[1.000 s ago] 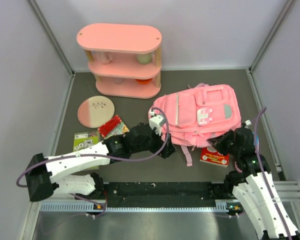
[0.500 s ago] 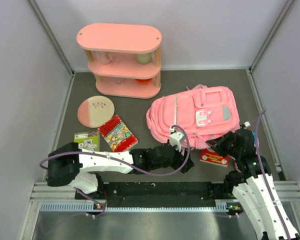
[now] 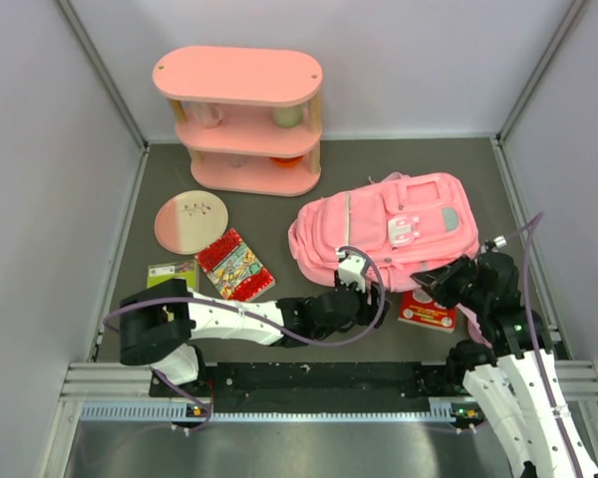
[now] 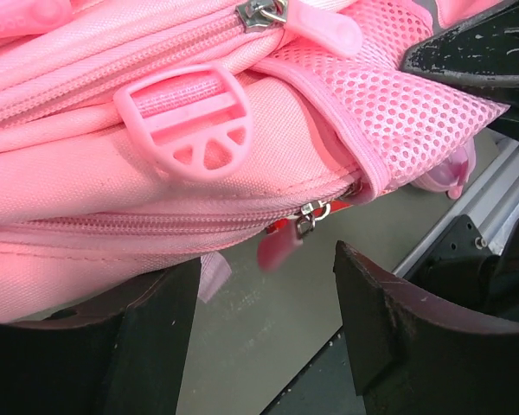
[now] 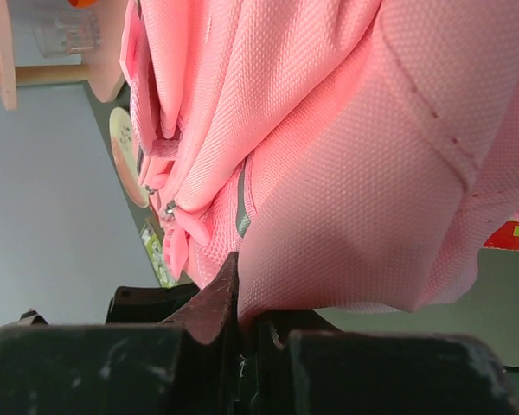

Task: Pack the student bag
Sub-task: Unzip the student bag at the center of the board.

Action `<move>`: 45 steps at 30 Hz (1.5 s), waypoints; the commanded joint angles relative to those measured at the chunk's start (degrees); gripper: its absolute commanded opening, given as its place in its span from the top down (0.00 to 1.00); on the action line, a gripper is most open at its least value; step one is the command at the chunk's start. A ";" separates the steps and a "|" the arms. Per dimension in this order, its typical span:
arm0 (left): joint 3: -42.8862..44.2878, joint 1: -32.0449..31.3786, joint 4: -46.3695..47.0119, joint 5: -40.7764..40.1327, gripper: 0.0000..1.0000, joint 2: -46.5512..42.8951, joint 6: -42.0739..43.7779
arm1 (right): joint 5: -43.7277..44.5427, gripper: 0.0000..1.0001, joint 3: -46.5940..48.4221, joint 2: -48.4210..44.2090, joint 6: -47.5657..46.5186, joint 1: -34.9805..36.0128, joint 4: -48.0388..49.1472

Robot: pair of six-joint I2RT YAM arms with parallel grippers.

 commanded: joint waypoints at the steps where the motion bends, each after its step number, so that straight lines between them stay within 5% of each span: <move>1: 4.10 0.48 6.01 -3.70 0.32 0.53 1.14 | -4.36 1.00 5.57 -1.54 1.13 0.74 2.07; 7: 4.55 1.45 8.20 -4.67 0.35 0.27 1.05 | -5.33 1.00 5.57 -2.42 1.05 0.66 1.54; 17: 3.67 2.77 9.17 -4.23 0.81 -0.34 -0.36 | -5.33 1.00 5.05 -3.13 0.61 0.74 0.92; 18: 3.67 2.77 9.17 -4.14 0.91 -0.69 -0.36 | -5.33 1.00 4.96 -3.13 0.52 0.74 0.84; 21: 3.67 2.77 7.85 -4.32 1.00 -1.57 -0.44 | -4.63 1.00 4.69 -3.13 0.17 0.66 0.66; 29: 1.48 2.77 1.00 -3.62 1.00 -6.48 0.87 | 1.43 1.00 4.34 0.46 -3.60 0.66 0.66; 37: -2.12 3.12 -22.62 -1.07 1.00 -13.87 3.60 | 12.75 1.00 5.66 5.75 -13.71 0.66 1.98; 45: -6.79 3.03 -33.02 11.75 1.00 -21.87 7.64 | 15.26 1.00 6.54 9.70 -19.59 -5.14 5.12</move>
